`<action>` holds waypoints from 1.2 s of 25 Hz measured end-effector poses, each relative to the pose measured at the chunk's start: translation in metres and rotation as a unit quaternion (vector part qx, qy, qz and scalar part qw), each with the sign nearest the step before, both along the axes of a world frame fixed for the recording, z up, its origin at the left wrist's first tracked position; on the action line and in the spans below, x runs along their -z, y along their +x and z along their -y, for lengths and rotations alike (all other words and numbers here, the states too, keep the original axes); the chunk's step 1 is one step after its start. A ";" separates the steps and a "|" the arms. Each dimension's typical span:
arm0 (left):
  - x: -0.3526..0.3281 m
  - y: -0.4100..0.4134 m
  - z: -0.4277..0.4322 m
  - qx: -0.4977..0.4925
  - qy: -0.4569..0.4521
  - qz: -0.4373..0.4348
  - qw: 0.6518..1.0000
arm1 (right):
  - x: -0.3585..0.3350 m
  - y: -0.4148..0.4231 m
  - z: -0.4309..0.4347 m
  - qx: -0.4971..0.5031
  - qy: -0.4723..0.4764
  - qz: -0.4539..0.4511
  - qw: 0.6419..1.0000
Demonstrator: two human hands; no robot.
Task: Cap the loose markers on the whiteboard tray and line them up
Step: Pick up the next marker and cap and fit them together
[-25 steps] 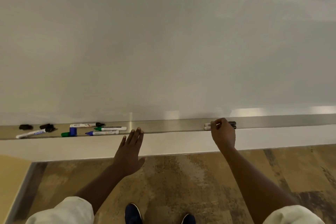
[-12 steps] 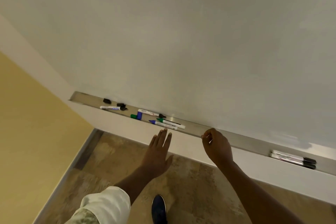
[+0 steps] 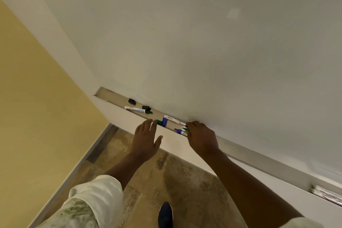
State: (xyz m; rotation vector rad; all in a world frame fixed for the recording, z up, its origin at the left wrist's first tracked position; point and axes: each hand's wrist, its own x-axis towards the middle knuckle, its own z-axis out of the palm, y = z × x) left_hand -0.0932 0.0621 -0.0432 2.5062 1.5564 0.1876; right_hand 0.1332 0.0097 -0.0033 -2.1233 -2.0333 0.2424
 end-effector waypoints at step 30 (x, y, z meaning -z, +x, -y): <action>-0.002 -0.025 -0.134 0.083 0.129 -0.090 0.984 | -0.038 -0.036 -0.026 0.059 0.063 -0.039 0.996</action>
